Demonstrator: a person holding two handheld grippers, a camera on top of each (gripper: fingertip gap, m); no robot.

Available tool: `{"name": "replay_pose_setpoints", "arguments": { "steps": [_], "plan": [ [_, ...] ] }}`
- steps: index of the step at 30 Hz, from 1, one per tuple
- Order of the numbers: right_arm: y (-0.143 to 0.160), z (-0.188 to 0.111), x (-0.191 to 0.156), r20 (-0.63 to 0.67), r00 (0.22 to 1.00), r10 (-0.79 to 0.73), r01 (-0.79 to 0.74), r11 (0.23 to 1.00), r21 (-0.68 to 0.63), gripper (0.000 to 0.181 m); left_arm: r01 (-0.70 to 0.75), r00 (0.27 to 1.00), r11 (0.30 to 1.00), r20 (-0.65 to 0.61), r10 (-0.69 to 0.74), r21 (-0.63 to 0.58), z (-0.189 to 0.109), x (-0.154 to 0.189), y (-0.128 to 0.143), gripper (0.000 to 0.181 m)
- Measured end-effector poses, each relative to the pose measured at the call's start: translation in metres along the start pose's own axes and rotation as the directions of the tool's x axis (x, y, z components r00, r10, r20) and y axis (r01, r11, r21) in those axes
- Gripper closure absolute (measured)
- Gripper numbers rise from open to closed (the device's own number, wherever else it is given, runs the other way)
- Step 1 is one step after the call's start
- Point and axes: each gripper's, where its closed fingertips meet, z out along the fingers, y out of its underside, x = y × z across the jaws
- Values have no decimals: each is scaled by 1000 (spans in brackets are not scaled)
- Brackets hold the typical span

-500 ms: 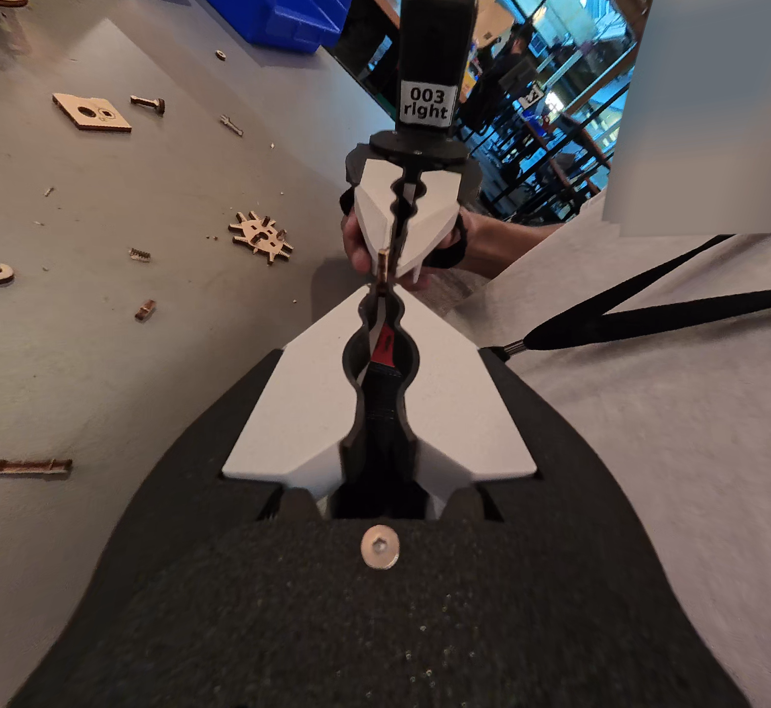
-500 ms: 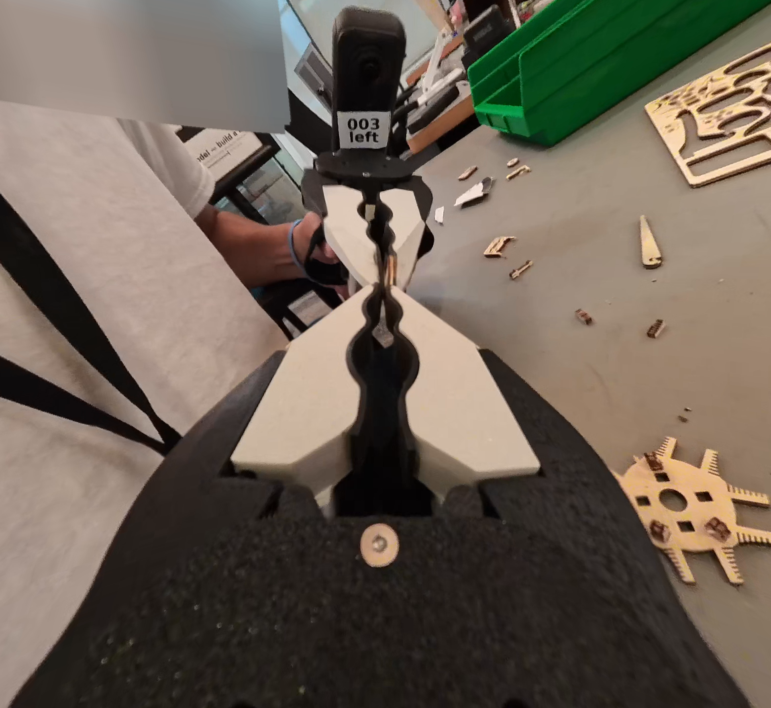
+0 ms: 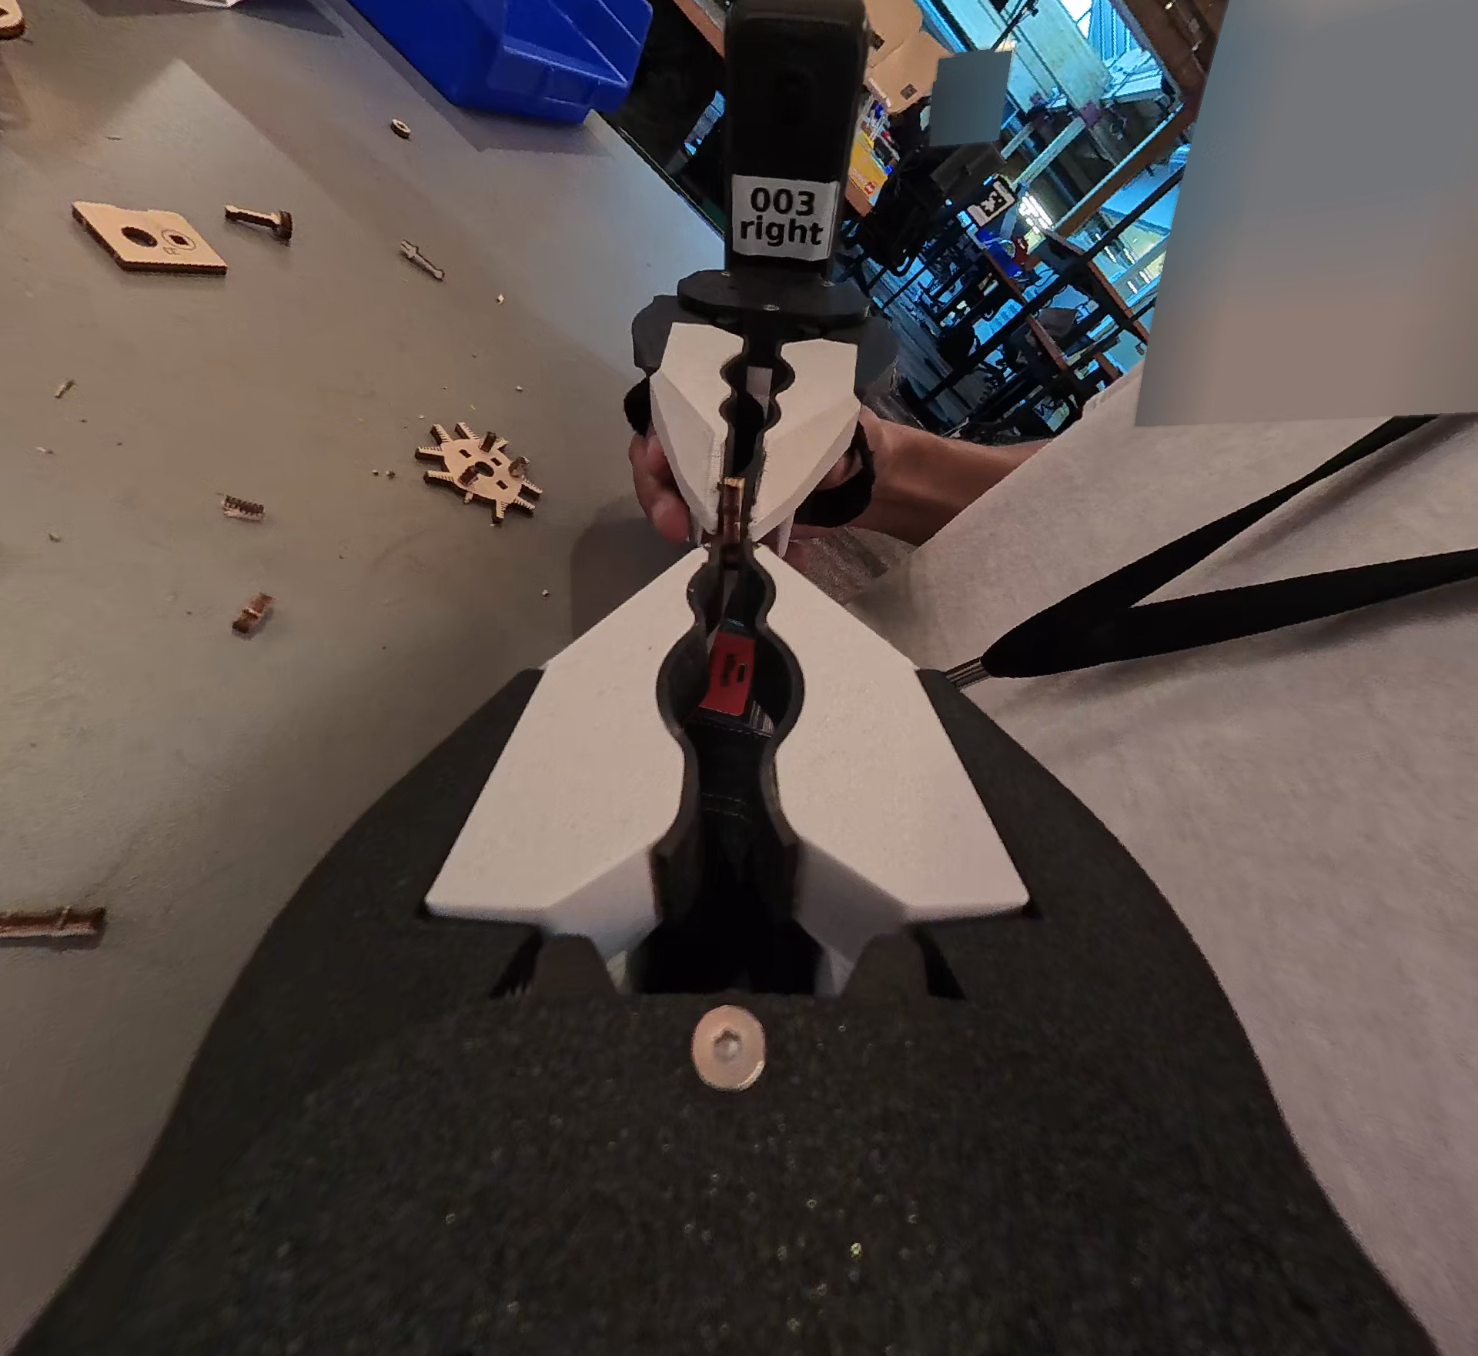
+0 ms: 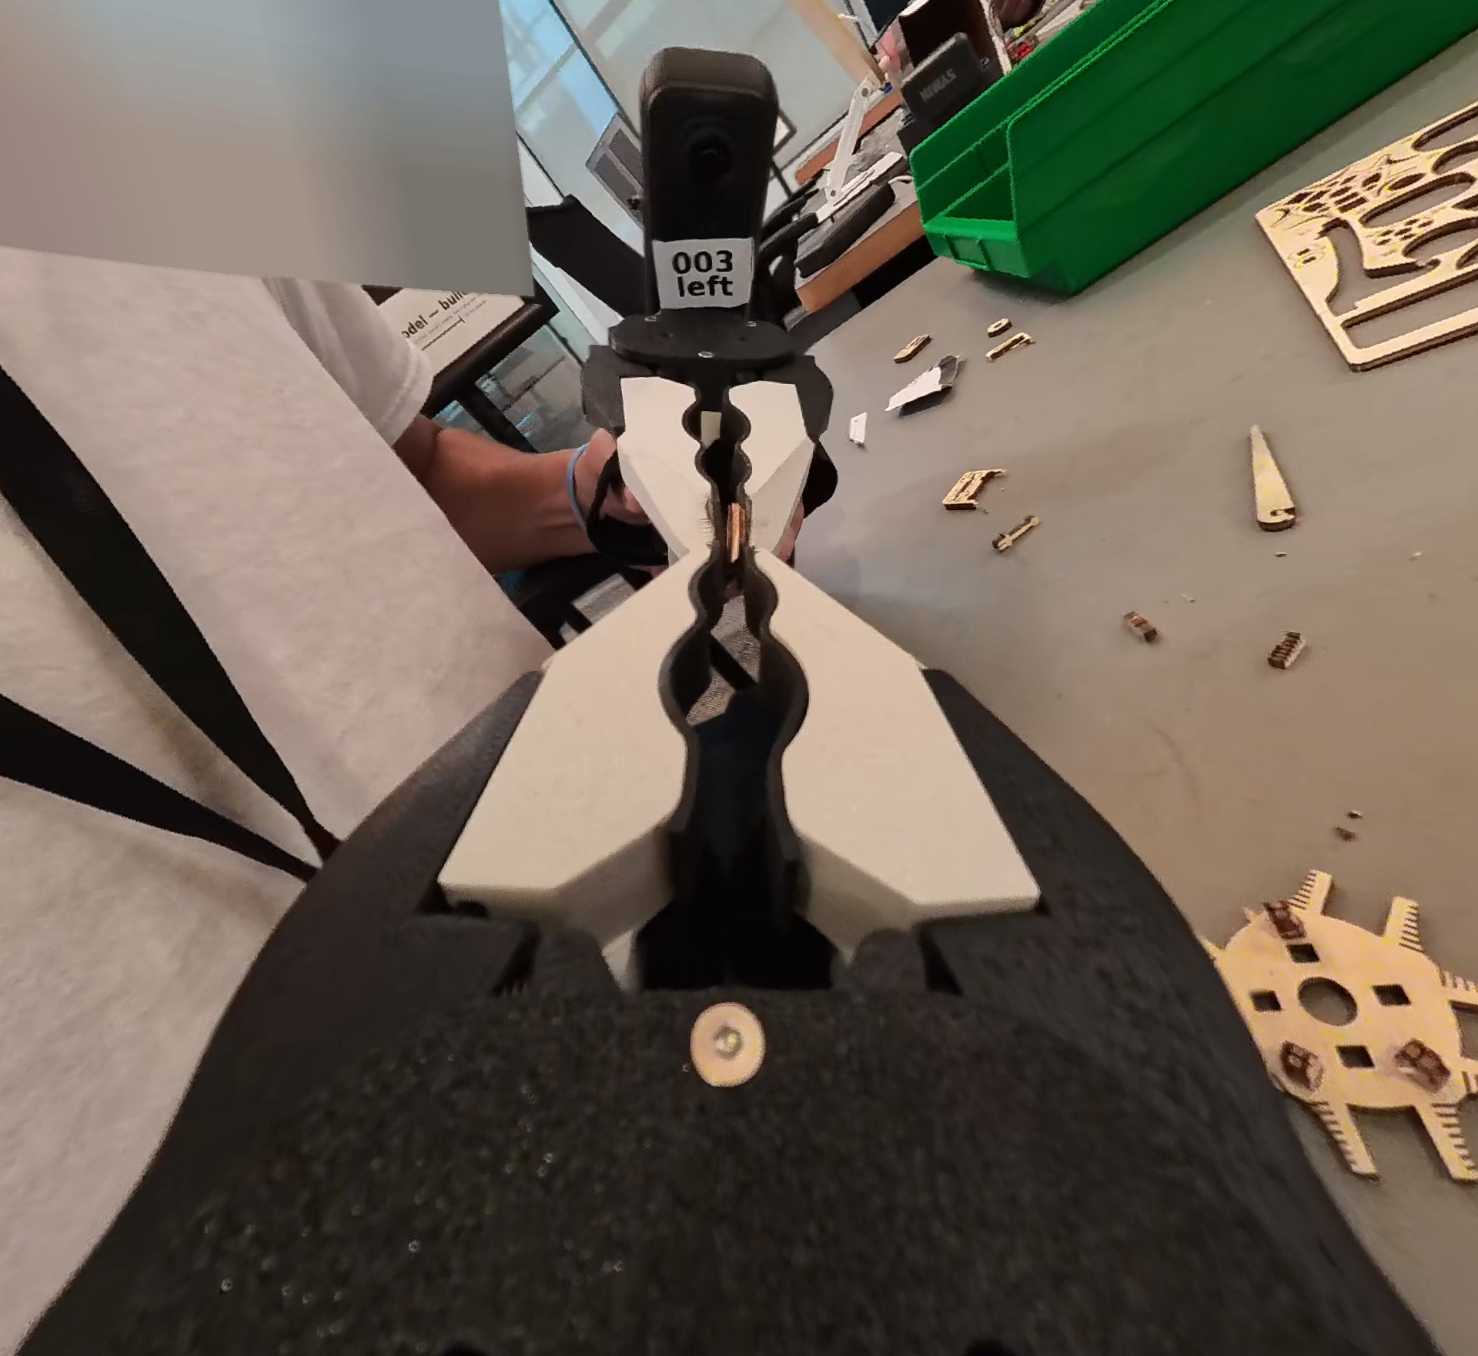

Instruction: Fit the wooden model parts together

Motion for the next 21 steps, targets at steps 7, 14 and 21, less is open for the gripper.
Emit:
{"name": "replay_pose_setpoints", "arguments": {
  "steps": [7,14,21],
  "plan": [
    [-1,-1,-3,28,1000,-1,1,1000,7,179,14,1000,1000,-22,-14,9,1,3,-1,181],
    [2,-3,3,-60,986,-154,150,987,-62,179,-32,998,999,58,32,6,2,-2,-1,181],
    [7,-4,12,-200,923,-328,299,941,-160,180,-51,986,999,157,50,3,4,-11,2,181]
  ]
}}
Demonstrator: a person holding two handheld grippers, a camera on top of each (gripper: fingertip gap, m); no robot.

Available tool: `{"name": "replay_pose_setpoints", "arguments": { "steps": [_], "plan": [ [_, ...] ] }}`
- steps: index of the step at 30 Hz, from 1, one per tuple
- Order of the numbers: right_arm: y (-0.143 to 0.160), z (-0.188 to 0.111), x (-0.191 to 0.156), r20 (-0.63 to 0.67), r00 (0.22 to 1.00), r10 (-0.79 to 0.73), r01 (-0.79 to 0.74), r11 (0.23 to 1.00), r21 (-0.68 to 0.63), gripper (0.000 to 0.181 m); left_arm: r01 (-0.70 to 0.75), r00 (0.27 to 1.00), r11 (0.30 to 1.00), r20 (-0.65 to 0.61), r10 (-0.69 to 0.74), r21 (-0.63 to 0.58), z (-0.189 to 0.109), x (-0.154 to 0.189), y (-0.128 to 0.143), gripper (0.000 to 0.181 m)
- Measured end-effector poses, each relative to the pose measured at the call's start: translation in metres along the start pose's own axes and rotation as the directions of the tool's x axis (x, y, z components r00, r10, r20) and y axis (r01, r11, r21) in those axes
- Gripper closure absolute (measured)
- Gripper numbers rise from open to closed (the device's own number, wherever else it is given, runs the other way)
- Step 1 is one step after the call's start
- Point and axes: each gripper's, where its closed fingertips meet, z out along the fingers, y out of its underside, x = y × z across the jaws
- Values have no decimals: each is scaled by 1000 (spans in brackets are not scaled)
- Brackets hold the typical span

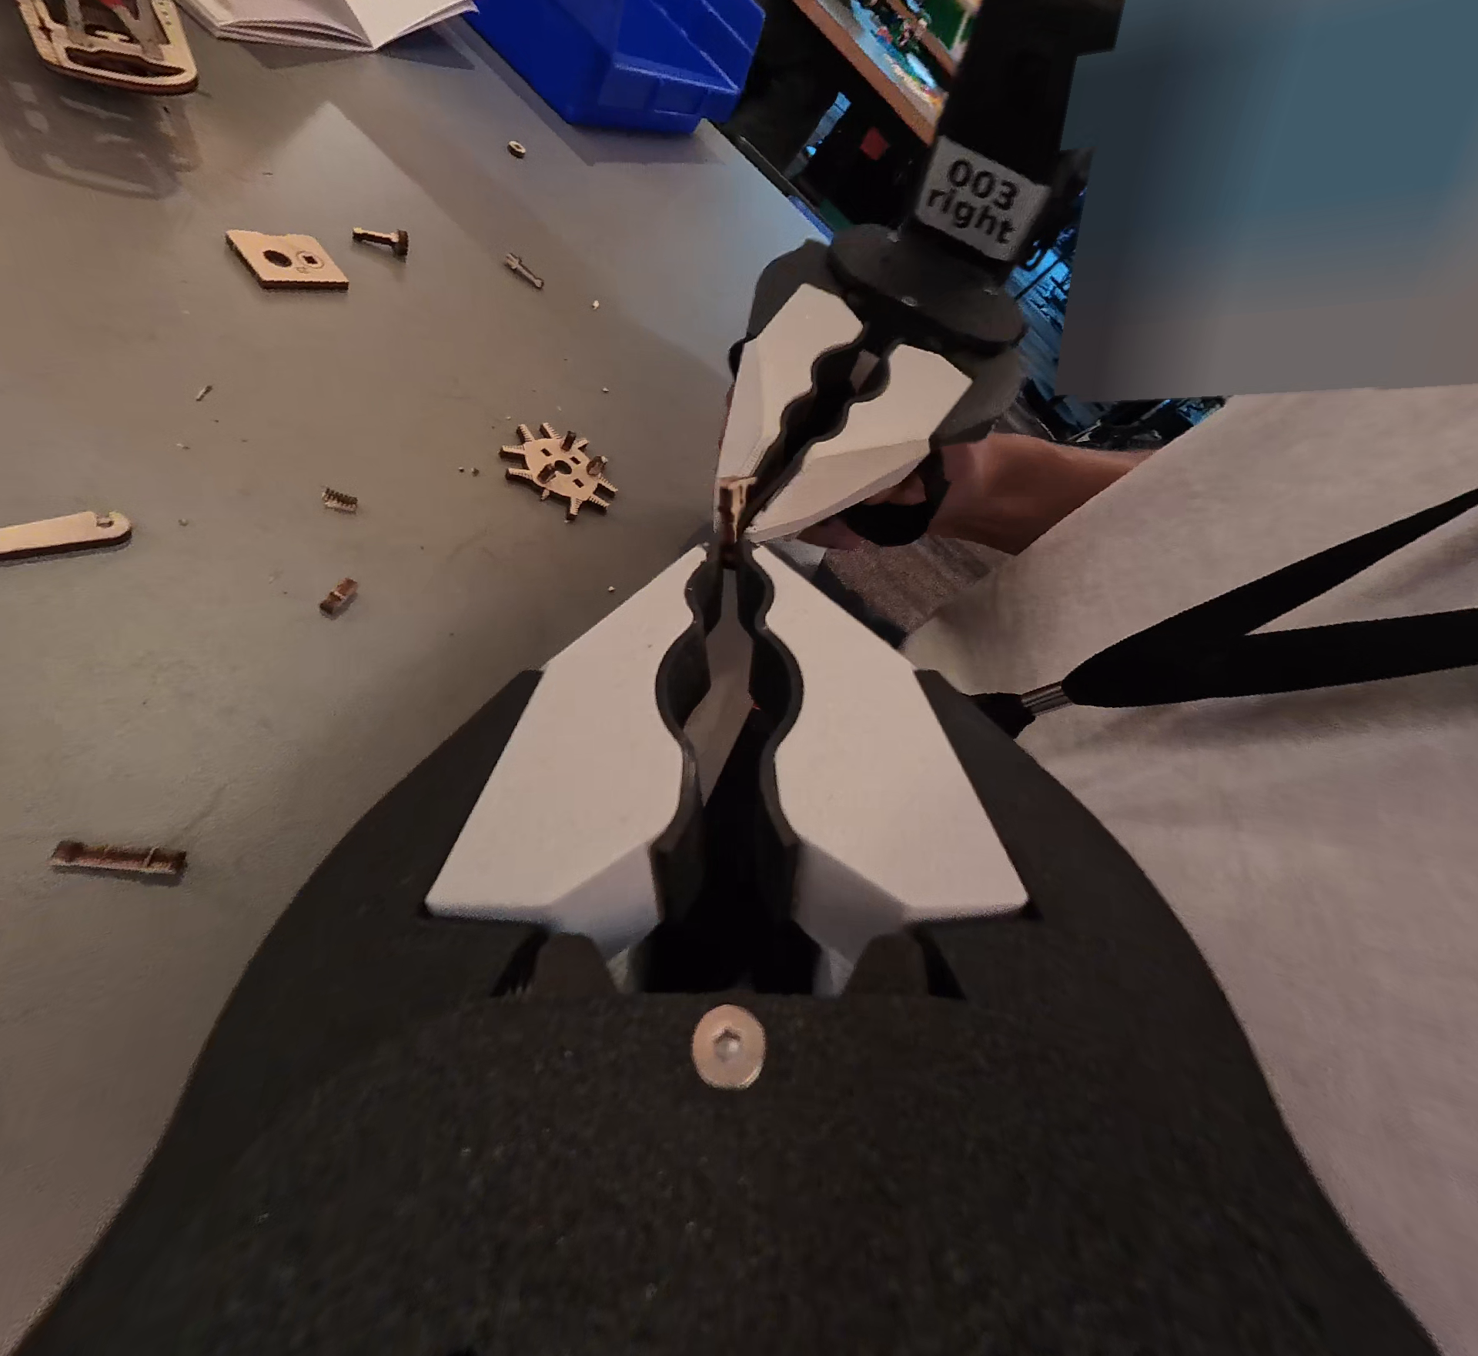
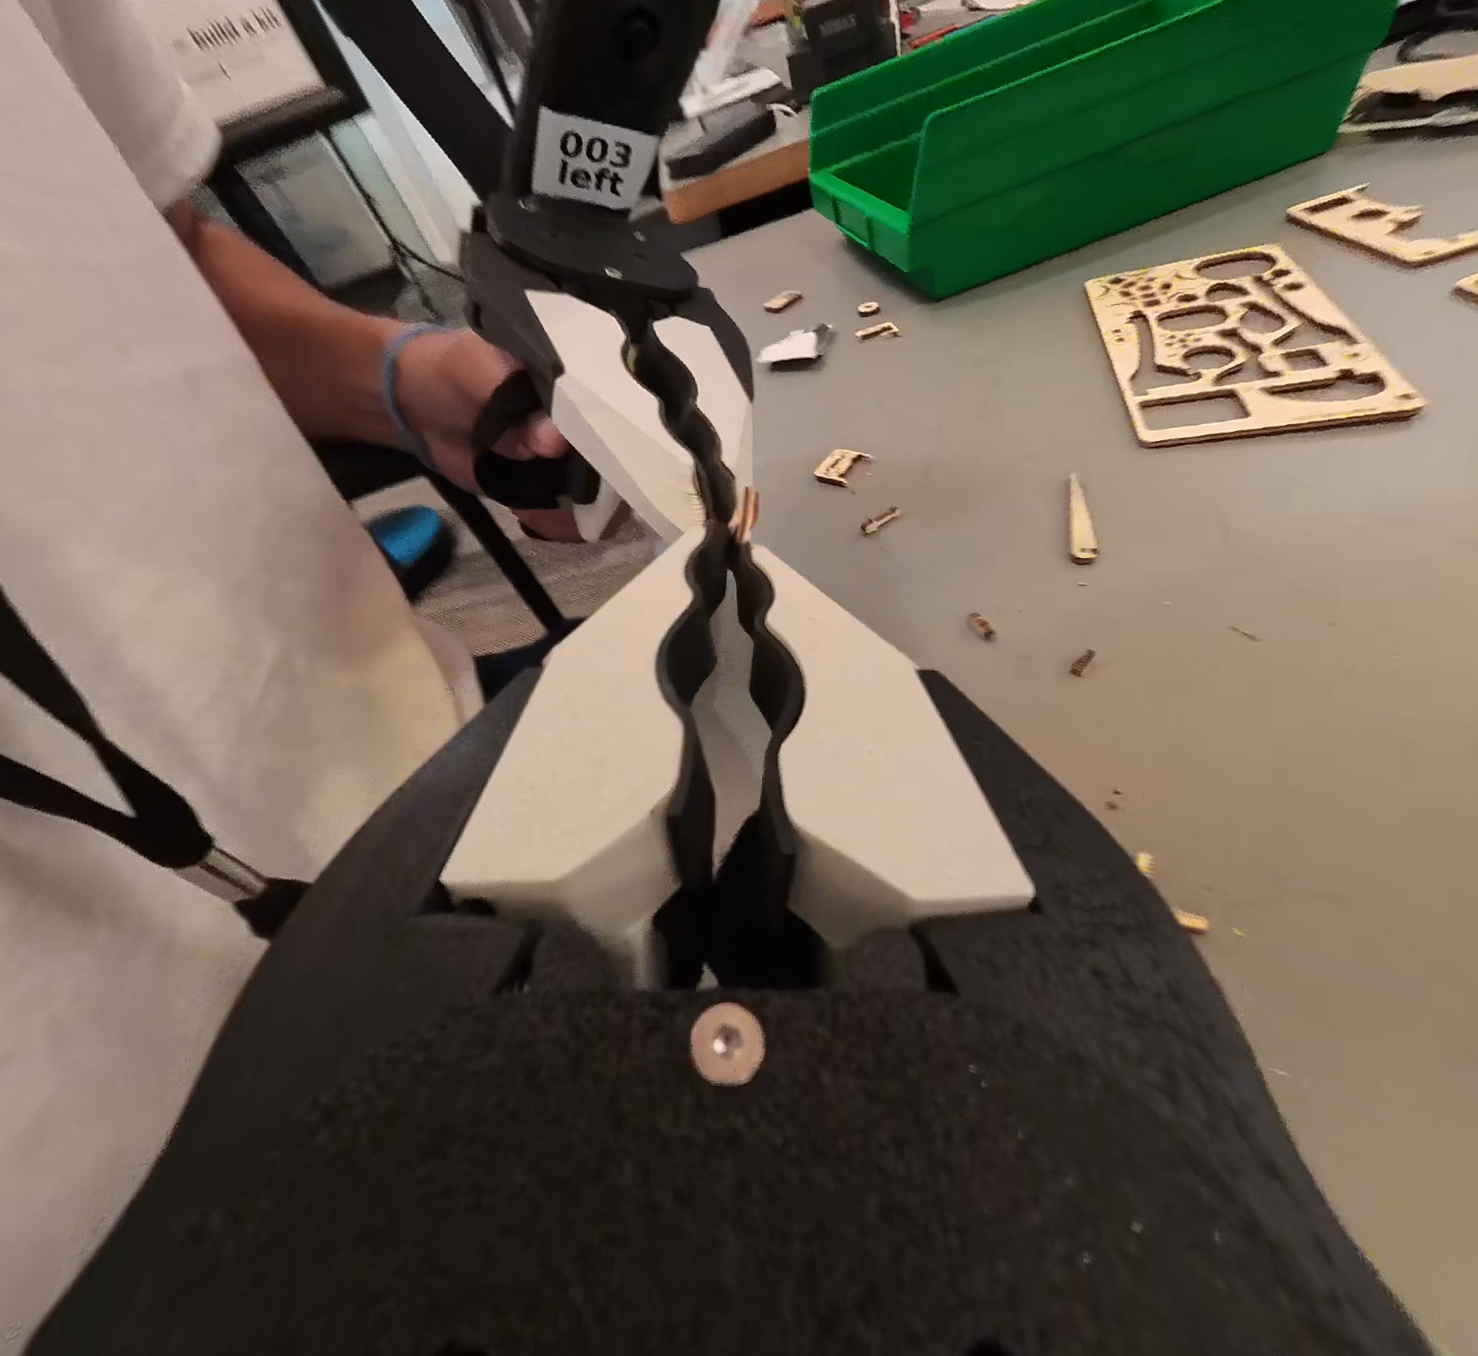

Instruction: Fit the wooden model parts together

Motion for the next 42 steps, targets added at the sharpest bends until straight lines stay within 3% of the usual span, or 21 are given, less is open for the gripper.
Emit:
{"name": "replay_pose_setpoints", "arguments": {
  "steps": [4,8,11,13,15,17,19,21,26,29,34,42],
  "plan": [
    [-1,1,5,-99,987,-129,124,991,-57,181,-3,999,1000,40,3,6,2,-7,-1,180],
    [4,2,8,-36,997,67,-68,998,-13,181,-30,998,999,61,31,-25,4,-12,3,180],
    [8,2,12,65,952,298,-300,954,19,181,-19,996,1000,87,21,-22,1,-20,3,180],
    [7,-1,15,106,932,347,-353,935,41,169,-56,991,997,118,61,-49,0,-24,5,180],
    [11,-3,18,96,954,284,-286,958,11,160,-155,968,978,176,179,-140,1,-30,16,180],
    [22,-3,11,94,991,98,-90,993,-83,162,-328,883,896,239,403,-299,2,-41,31,180],
    [34,0,11,66,996,-62,72,983,-171,161,-423,820,823,226,525,-378,6,-40,40,180],
    [44,3,13,34,991,-129,133,962,-237,159,-488,767,765,212,606,-421,8,-39,45,180],
    [46,2,6,19,969,-248,245,940,-239,163,-534,731,720,186,657,-444,10,-36,50,180],
    [48,3,7,3,947,-321,311,916,-252,167,-582,672,662,178,719,-473,11,-36,51,180],
    [46,3,5,8,969,-247,241,940,-240,177,-651,555,560,182,811,-513,11,-35,50,180],
    [48,4,3,30,974,-226,227,942,-249,177,-672,548,556,177,817,-489,11,-30,48,180]
  ]
}}
